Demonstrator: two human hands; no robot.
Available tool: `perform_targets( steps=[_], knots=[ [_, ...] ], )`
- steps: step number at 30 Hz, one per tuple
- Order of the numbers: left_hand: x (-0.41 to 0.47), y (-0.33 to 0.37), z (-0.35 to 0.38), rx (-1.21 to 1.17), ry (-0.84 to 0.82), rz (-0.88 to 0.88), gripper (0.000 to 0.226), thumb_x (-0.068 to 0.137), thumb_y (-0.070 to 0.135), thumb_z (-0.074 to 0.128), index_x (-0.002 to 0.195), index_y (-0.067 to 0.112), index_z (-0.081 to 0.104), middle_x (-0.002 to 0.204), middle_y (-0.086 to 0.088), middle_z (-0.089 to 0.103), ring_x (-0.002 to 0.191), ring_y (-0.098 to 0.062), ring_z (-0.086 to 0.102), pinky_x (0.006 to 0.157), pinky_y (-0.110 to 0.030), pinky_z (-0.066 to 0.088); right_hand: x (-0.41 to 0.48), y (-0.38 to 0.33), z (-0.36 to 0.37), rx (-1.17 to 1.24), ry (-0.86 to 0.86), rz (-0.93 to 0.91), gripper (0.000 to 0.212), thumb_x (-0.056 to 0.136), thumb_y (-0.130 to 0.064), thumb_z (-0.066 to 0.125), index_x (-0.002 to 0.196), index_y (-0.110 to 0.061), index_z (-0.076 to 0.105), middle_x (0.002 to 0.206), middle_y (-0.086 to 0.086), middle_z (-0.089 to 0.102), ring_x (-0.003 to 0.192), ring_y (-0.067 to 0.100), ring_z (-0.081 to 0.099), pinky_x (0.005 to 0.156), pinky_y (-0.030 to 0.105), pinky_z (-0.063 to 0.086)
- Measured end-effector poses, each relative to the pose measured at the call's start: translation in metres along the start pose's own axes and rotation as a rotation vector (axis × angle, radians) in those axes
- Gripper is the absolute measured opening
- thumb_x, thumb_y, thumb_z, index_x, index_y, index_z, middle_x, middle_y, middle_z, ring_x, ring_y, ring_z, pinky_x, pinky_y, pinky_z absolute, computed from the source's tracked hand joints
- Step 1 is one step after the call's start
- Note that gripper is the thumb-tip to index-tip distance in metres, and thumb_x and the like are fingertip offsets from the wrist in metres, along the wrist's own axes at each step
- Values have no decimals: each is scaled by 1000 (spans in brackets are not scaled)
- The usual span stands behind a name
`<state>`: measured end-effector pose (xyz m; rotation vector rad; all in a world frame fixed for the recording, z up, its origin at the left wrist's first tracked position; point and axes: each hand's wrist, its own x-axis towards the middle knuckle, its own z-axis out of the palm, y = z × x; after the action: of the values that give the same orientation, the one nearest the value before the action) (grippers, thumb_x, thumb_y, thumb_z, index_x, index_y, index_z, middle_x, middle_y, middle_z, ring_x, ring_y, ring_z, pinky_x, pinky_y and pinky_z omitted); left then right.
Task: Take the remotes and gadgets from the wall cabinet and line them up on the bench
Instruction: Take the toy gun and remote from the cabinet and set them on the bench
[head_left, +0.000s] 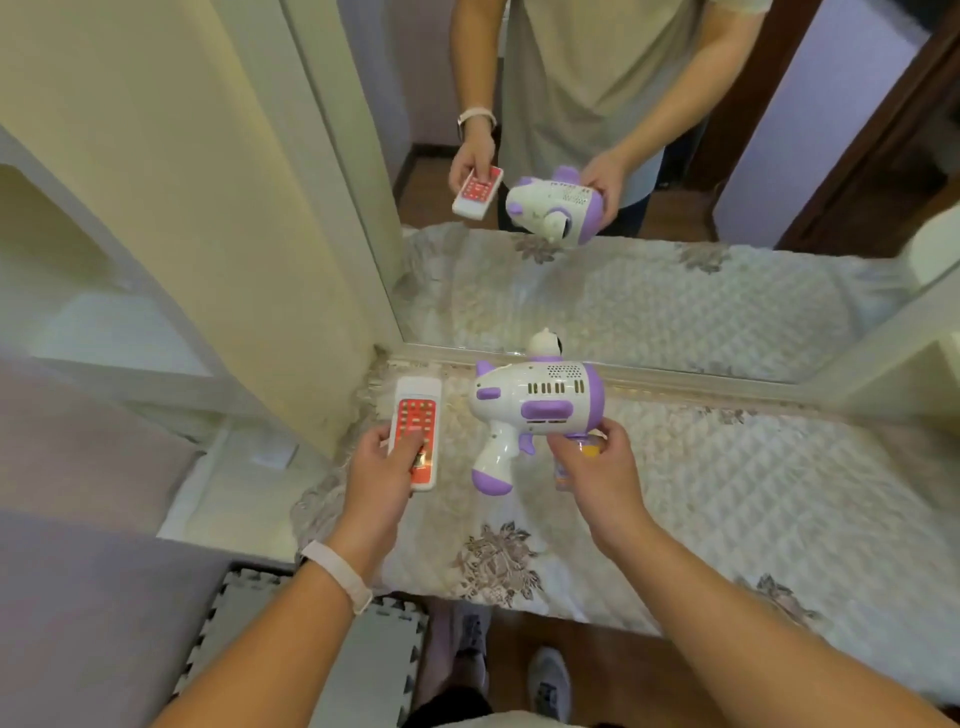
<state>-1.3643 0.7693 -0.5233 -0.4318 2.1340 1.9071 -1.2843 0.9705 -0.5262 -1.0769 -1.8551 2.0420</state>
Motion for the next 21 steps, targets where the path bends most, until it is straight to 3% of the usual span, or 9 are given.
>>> perform_targets(
  steps=[2,7,11,17,21],
  knots=[
    [22,-3,3,7,-25,2,20,90,26,65,106,14,60,91,-4,70,67,-8,65,53,-22,47,11,6,6,-40,29,15,44,83,-28,76,117,-25,47,106,-1,61,87,21,67,65,36,59],
    [73,-15,3,58,-110,8,24,89,30,67,108,18,58,101,-5,70,84,-18,70,66,-32,54,42,23,23,-121,111,79,51,79,-31,78,120,-24,49,106,0,63,89,19,69,77,47,60],
    [107,-25,11,92,-172,-19,22,91,31,64,108,22,53,101,0,68,86,-17,69,66,-29,52,63,37,39,-136,185,135,50,78,-28,77,120,-20,50,106,2,64,85,18,68,74,40,59],
    [144,-46,26,118,-205,-160,27,94,26,60,118,15,51,106,-7,67,90,-20,68,65,-27,49,81,54,57,-143,214,213,55,76,-29,80,120,-22,49,106,0,63,82,16,68,68,32,55],
    [162,-53,32,164,-205,-203,20,96,23,57,114,17,52,103,-4,67,90,-20,67,67,-29,50,99,62,68,-135,214,218,56,75,-30,80,120,-24,48,109,-2,62,86,17,68,77,40,59]
  ],
)
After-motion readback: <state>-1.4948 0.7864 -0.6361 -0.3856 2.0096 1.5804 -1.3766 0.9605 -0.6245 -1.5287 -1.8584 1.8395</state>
